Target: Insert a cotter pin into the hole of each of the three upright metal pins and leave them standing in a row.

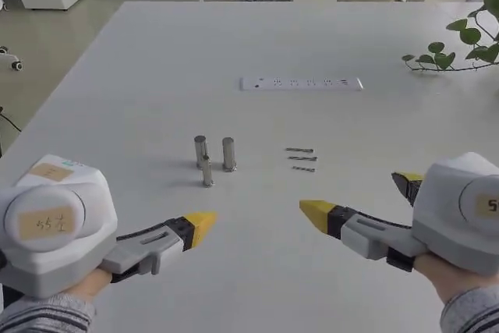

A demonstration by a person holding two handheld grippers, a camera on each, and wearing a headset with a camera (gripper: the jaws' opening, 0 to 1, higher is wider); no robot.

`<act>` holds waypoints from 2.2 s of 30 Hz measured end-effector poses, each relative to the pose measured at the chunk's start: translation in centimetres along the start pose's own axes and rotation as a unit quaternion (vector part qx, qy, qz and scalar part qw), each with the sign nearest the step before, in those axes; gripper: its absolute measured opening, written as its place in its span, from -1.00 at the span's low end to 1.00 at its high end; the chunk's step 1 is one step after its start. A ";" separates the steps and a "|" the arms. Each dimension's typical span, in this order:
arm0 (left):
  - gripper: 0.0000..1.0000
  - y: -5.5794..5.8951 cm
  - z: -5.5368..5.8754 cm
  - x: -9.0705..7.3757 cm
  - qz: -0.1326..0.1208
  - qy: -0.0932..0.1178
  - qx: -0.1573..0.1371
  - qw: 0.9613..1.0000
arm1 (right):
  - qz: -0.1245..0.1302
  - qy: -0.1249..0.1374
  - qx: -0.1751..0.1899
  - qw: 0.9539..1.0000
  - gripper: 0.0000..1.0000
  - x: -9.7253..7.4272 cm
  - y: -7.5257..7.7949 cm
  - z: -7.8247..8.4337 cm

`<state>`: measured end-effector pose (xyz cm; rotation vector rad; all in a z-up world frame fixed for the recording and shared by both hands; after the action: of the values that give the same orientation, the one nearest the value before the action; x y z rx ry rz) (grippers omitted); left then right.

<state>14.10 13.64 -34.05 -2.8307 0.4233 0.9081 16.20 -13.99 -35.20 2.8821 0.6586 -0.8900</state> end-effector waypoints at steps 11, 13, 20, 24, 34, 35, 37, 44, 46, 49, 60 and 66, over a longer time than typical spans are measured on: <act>0.97 -0.2 0.3 0.6 0.002 -0.004 0.001 1.000 | -0.019 -0.011 -0.012 1.000 0.57 1.3 -0.1 0.2; 0.97 -0.1 0.3 0.7 0.002 -0.004 0.000 1.000 | -0.023 -0.015 -0.015 1.000 0.53 1.7 -0.2 0.2; 0.97 -0.1 0.6 1.1 0.006 -0.011 0.001 1.000 | -0.045 -0.019 -0.013 0.999 0.42 3.4 -0.6 -0.2; 0.95 -0.3 0.7 1.1 0.000 -0.006 0.004 1.000 | -0.068 -0.018 -0.010 0.998 0.32 4.6 -1.2 -0.6; 0.93 -0.6 0.9 1.5 0.001 -0.007 0.002 1.000 | -0.111 -0.008 -0.047 0.993 0.07 7.8 -3.2 -2.1; 0.92 -0.6 0.9 1.5 -0.001 -0.006 0.005 1.000 | -0.115 -0.008 -0.051 0.992 0.04 8.3 -3.5 -2.2; 0.91 -0.7 1.1 1.8 -0.001 -0.009 0.007 1.000 | -0.124 -0.009 -0.059 0.991 0.00 8.8 -4.0 -2.3; 0.89 -0.7 1.5 2.3 0.001 -0.012 0.006 1.000 | -0.156 -0.012 -0.085 0.984 -0.17 11.4 -5.9 -2.9; 0.85 -0.7 1.5 2.4 -0.002 -0.011 0.009 1.000 | -0.162 -0.012 -0.089 0.983 -0.20 12.5 -5.9 -3.0; 0.84 -0.8 1.3 2.5 -0.004 -0.006 0.013 1.000 | -0.176 -0.011 -0.097 0.980 -0.26 13.3 -6.6 -3.4; 0.85 -0.9 1.1 2.9 0.006 -0.008 0.014 1.000 | -0.211 -0.022 -0.115 0.970 -0.42 17.5 -8.9 -3.5; 0.86 -0.6 1.2 3.2 0.019 -0.012 0.019 1.000 | -0.224 -0.025 -0.125 0.966 -0.51 19.0 -9.9 -3.5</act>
<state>16.13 13.73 -36.92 -2.7840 0.4863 0.9303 28.10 2.87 -41.99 2.5160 1.3457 -0.8385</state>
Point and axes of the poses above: the centre of the closed fingertips' face, and the gripper's own axes: x roughly forward along the fingers, y roughly to its right, z roughly out of its underside, the point moved 6 cm from there along -x, roughly backward along the fingers, and after that the axes turned 11 degrees about -y, right-handed, at the moved point
